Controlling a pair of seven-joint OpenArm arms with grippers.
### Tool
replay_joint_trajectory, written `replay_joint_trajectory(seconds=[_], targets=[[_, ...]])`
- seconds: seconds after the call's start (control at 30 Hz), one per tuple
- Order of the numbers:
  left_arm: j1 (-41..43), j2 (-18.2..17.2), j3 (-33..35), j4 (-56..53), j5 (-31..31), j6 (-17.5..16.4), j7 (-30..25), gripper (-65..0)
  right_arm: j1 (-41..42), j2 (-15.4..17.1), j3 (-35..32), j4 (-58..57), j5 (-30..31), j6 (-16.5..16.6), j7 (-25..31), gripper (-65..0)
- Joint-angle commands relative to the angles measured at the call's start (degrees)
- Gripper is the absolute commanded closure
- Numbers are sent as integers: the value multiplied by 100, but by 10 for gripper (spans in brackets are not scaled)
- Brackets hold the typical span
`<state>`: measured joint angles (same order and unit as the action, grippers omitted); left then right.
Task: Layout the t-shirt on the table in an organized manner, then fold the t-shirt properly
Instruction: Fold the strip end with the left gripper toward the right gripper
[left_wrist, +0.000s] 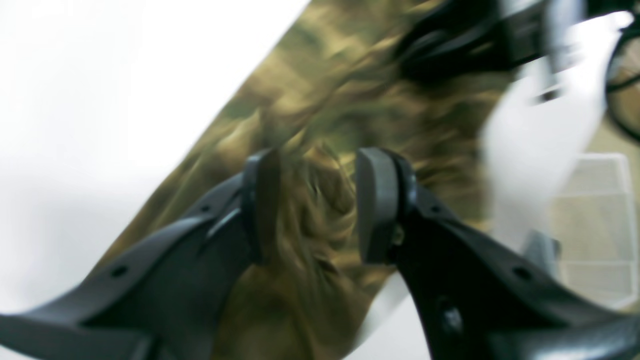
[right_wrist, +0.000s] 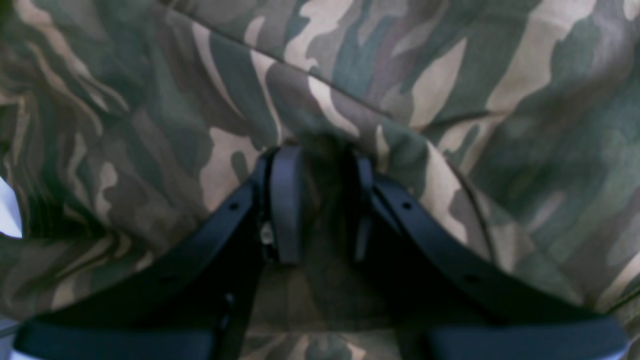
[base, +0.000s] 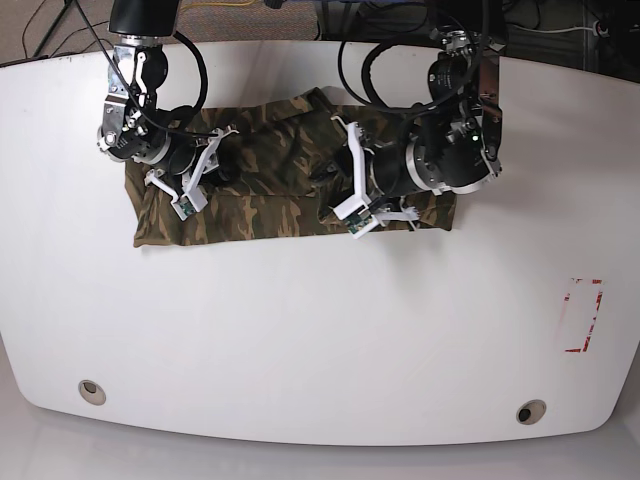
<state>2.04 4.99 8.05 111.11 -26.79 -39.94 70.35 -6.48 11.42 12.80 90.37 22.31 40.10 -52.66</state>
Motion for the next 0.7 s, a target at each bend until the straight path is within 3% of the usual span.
replay_joint_trajectory(seconds=[0.0, 0.23, 0.43, 0.67], targets=[[-103, 120, -19, 129, -95, -6, 82, -247, -7, 40, -1, 23, -151, -10, -197, -138], [-341, 191, -159, 137, -104, -6, 504, -246, 2, 58, -1, 31, -151, -10, -197, -138], [-376, -372, -1003, 120, -104, -6, 346, -244, 19, 58, -1, 31, -151, -10, -206, -138], [-94, -1304, -1205, -3, -60, -6, -384, -226, 28, 76, -1, 304, -151, -10, -215, -138]])
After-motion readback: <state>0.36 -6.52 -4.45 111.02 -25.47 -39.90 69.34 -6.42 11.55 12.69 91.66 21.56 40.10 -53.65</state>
